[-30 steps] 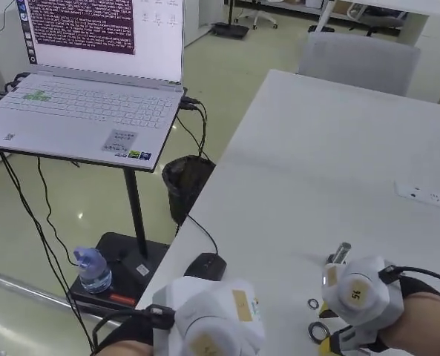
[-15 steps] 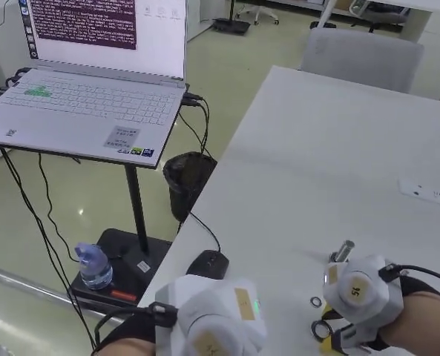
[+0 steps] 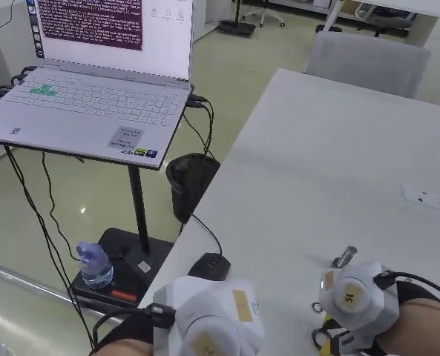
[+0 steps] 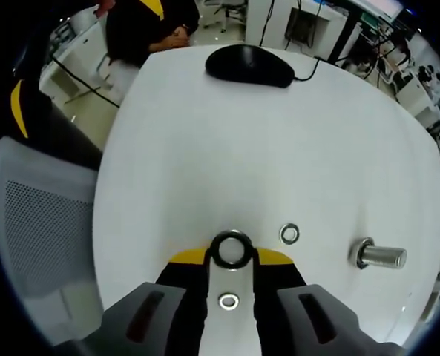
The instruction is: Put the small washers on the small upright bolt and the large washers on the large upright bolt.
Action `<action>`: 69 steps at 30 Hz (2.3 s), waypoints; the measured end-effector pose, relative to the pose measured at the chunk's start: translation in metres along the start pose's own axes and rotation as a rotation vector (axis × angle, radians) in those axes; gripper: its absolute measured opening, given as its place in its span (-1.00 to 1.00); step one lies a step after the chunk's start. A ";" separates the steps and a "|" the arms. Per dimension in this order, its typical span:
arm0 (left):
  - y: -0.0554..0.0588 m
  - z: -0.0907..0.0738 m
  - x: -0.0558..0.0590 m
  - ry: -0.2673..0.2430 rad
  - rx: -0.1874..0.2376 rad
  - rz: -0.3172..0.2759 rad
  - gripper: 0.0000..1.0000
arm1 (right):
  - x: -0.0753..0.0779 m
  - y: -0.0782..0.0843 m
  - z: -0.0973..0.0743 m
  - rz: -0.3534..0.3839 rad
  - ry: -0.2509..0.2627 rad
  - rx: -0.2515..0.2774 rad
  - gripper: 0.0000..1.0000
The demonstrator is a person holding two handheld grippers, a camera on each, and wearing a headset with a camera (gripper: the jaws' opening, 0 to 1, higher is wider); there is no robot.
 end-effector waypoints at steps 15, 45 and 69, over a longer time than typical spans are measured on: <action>-0.005 0.005 0.001 -0.026 -0.002 -0.008 0.33 | 0.000 0.003 -0.005 0.018 -0.015 0.016 -0.58; -0.012 0.014 -0.002 -0.068 0.049 -0.091 0.70 | 0.028 0.055 -0.080 0.104 0.021 0.010 -0.57; -0.013 0.023 -0.007 -0.048 0.050 -0.104 0.71 | 0.096 0.044 -0.106 0.140 0.073 0.040 -0.56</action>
Point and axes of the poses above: the centre of the closed fingertips' face, and the gripper's own axes: z roughly forward along the fingers, x roughly to its right, y roughly out of its underside, the point moved 5 cm from there along -z, roughly backward along the fingers, and after that the axes turned 9 degrees about -z, right-handed, at the moved point
